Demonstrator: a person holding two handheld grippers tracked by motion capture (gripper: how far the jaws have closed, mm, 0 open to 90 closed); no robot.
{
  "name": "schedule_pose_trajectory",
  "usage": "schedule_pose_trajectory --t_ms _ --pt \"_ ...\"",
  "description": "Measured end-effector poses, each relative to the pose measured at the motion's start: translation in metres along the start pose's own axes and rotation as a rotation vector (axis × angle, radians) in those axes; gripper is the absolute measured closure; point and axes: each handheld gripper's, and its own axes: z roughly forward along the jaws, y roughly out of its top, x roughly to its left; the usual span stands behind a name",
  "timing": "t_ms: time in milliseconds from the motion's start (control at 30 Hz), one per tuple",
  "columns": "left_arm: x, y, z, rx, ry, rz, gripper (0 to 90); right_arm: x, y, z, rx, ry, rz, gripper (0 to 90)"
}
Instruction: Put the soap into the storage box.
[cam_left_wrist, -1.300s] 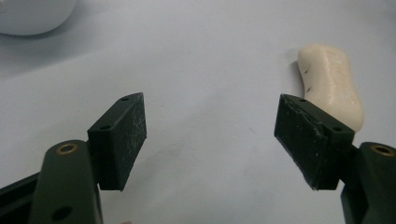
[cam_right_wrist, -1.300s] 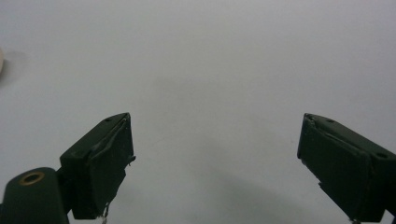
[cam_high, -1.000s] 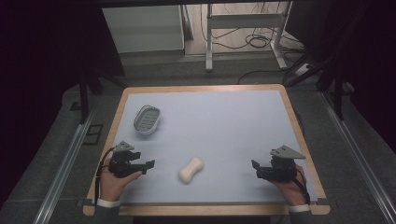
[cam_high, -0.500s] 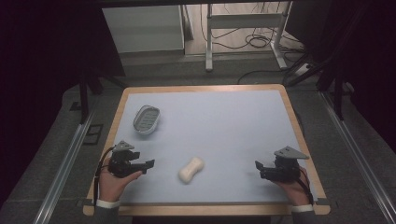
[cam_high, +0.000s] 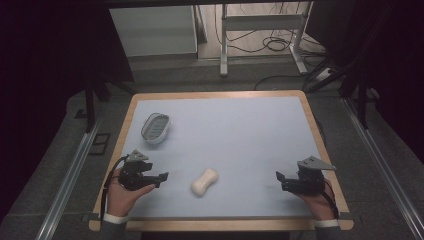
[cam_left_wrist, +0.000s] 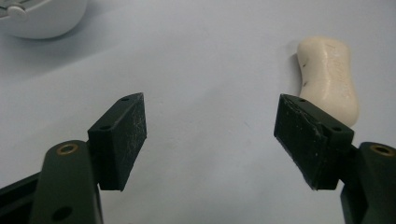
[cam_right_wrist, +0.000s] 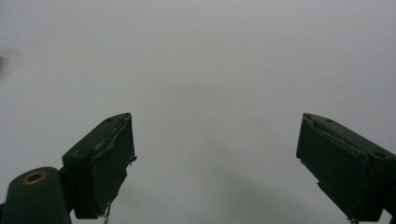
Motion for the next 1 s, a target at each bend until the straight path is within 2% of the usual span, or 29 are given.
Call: schedule_pose_trajectory --t_ms 33,67,233,567,867,1000 --pt "-0.001 0.001 0.000 0.002 0.002 0.003 25.7 0.001 0.000 0.000 0.004 0.002 -0.003 11.0" --pt "-0.004 0.005 0.000 0.006 0.007 0.026 25.8 0.002 0.000 0.000 0.005 0.007 -0.005 11.0" --pt "-0.010 0.014 -0.001 0.010 0.001 0.047 25.8 0.001 0.000 -0.002 0.003 0.004 -0.003 11.0" --pt "-0.022 0.026 -0.003 0.015 -0.006 0.059 24.6 0.003 0.000 -0.002 0.006 -0.001 -0.007 11.0" --pt "-0.040 0.034 0.013 0.063 -0.030 0.101 24.6 0.006 0.000 0.000 0.012 0.003 -0.014 11.0" --pt "-0.044 0.036 0.021 0.078 -0.042 0.094 24.2 0.007 -0.001 0.001 0.017 0.005 -0.016 11.0"
